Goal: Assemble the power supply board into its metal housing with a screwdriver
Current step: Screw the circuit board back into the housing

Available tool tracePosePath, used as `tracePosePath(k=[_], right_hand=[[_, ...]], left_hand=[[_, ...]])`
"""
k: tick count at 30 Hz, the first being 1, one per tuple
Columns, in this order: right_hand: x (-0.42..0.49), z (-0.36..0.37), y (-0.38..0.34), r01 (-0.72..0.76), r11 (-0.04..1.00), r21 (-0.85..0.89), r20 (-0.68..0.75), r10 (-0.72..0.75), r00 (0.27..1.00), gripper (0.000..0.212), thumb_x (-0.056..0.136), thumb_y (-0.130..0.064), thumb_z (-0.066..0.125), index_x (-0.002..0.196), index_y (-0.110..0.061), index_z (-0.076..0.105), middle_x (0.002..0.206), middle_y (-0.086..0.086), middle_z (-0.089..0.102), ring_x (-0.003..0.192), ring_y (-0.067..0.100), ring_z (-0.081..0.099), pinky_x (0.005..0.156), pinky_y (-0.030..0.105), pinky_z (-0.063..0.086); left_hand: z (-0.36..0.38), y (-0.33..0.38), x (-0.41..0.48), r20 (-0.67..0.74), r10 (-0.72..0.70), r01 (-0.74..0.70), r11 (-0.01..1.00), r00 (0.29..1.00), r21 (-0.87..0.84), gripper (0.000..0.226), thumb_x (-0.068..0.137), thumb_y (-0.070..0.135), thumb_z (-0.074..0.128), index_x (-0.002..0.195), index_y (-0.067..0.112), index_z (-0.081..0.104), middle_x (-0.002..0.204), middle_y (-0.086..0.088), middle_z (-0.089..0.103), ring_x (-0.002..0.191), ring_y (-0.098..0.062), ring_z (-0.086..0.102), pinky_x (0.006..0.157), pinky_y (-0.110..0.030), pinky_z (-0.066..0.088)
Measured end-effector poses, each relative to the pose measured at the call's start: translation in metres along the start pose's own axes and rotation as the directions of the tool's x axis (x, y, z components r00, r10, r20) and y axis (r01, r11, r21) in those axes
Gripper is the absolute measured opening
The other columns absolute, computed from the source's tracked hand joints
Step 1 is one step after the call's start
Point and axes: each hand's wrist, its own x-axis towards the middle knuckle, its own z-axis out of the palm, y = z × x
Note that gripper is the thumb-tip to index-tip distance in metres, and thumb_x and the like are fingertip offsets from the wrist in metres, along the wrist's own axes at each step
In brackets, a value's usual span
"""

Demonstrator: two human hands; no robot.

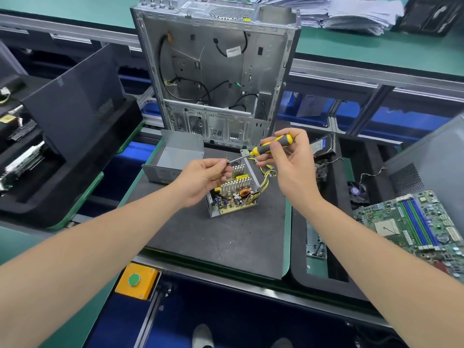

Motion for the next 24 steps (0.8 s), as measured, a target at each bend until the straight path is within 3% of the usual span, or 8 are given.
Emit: tracePosePath(k=[8,18,24], right_hand=[[-0.002,0.001,-0.003,-0.002,1.0,-0.005,-0.015,0.002,1.0,0.014,0.108,-0.011,0.054,0.12,-0.007,0.048,0.106,0.01,0.073,0.084,0.035,0.076,0.078,0.048,0.064],[0.0,0.003,-0.004,-0.022,0.999,-0.023,-0.004,0.022,1.0,0.016,0.107,-0.012,0.057,0.119,-0.006,0.049,0.104,0.015,0.072,0.084,0.033,0.077,0.074,0.046,0.065],[0.003,0.004,-0.004,-0.109,0.993,-0.036,-0.1,0.105,0.989,0.031,0.099,-0.024,0.072,0.111,-0.002,0.053,0.089,0.012,0.078,0.077,0.029,0.08,0.071,0.045,0.066]], left_hand=[[0.005,0.0,-0.004,-0.028,0.004,-0.004,1.0,1.0,-0.002,0.016,0.098,0.014,0.065,0.108,0.002,0.071,0.095,-0.01,0.075,0.086,-0.016,0.071,0.078,-0.023,0.058],[0.001,-0.004,-0.005,-0.013,-0.014,0.014,0.998,1.0,0.06,0.021,0.1,0.019,0.063,0.107,0.0,0.069,0.093,-0.008,0.074,0.085,-0.015,0.07,0.077,-0.023,0.058],[-0.002,-0.01,-0.001,-0.071,0.097,-0.078,0.971,0.993,0.227,0.014,0.101,0.014,0.062,0.107,0.003,0.069,0.093,-0.01,0.076,0.085,-0.017,0.071,0.077,-0.024,0.057]])
